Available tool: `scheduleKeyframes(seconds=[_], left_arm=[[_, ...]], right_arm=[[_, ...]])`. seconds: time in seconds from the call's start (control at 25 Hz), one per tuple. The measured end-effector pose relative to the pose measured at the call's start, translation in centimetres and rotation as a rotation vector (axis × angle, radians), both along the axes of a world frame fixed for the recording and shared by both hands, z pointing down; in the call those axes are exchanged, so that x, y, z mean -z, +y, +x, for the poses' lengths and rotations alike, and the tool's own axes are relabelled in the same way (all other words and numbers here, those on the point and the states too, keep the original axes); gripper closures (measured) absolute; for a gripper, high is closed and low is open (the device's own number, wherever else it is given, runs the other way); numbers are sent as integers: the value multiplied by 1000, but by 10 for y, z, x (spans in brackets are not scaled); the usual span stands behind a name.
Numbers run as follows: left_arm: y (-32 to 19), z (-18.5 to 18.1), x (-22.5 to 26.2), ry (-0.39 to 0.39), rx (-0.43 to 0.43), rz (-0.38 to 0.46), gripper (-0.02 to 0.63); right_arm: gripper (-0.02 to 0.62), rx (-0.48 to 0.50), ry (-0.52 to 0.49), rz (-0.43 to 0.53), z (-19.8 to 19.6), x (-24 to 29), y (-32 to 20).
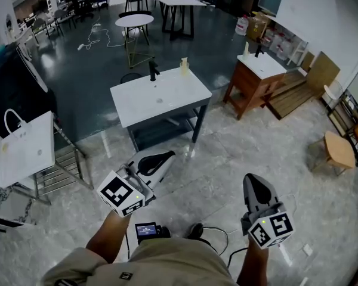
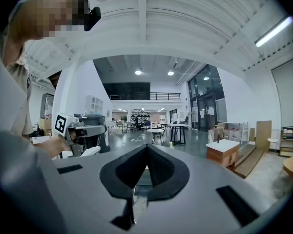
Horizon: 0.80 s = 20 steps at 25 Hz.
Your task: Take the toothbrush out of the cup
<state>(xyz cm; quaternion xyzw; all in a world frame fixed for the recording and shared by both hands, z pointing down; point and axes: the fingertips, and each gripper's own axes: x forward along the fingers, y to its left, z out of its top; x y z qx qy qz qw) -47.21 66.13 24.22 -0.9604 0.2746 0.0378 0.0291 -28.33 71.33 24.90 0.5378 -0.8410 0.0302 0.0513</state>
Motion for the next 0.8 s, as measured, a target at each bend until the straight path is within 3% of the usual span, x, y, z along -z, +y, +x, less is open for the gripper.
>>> scheduleKeyframes(seconds=[0.32,0.8], left_arm=[[-11,-11,-1,22,-1,0,600],[-67,21,-13,2,-29,-39,600]], right_arm=[[592,-34,-28,14,-2,6,-2],[592,-80,-53,-26,34,-11,-55]])
